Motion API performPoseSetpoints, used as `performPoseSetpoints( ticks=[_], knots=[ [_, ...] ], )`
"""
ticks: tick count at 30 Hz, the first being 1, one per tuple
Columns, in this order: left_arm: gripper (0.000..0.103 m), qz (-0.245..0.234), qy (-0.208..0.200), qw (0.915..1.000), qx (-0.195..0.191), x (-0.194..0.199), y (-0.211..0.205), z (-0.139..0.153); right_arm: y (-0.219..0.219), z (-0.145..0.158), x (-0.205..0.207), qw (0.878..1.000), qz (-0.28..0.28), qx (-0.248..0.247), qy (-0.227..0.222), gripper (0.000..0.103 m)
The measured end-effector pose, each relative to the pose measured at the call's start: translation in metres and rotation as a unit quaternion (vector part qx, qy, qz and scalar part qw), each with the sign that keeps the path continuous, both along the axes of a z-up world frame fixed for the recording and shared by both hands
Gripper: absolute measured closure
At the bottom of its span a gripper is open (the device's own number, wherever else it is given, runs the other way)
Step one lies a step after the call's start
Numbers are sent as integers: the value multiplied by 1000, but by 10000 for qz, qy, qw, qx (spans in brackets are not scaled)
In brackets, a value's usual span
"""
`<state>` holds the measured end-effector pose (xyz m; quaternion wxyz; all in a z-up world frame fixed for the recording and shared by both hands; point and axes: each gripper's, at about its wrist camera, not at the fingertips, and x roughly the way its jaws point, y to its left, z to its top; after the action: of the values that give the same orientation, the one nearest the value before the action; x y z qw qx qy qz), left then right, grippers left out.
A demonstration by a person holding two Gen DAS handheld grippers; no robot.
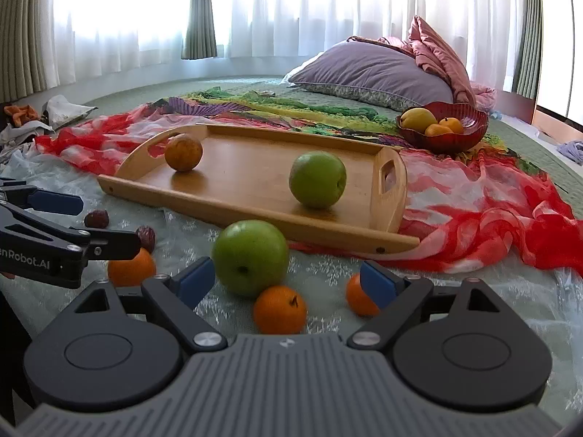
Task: Organize fruits
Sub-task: 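Grasp an orange with the left tool while the right tool grasps a small mandarin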
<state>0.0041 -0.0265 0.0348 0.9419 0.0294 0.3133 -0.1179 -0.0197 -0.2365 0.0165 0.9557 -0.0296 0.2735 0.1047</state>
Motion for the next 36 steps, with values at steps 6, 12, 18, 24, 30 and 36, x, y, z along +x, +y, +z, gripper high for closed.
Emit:
performPoseSetpoints(
  ticks=[6, 12, 18, 24, 30, 36],
  knots=[
    [3, 129, -103, 9998, 61, -8, -7, -8, 1, -10, -8, 10000, 37, -28, -30, 9],
    [6, -2, -196, 9998, -69, -13, -10, -8, 2, -14, -15, 10000, 60, 29, -59, 18],
    [26, -101, -125, 9998, -107, -16, -16, -10, 2, -16, -17, 10000, 72, 67, -17, 29],
    [44, -117, 91, 9997, -174, -14, -17, -16, 4, -19, -16, 10000, 28, 81, 24, 38],
    [54, -172, 158, 9996, -185, -14, -20, -18, 5, -21, -14, 10000, -35, 65, 58, 44],
    [66, -172, 207, 9995, -179, -12, -23, -21, 3, -22, -11, 9997, -168, 107, 119, 56]
  ],
)
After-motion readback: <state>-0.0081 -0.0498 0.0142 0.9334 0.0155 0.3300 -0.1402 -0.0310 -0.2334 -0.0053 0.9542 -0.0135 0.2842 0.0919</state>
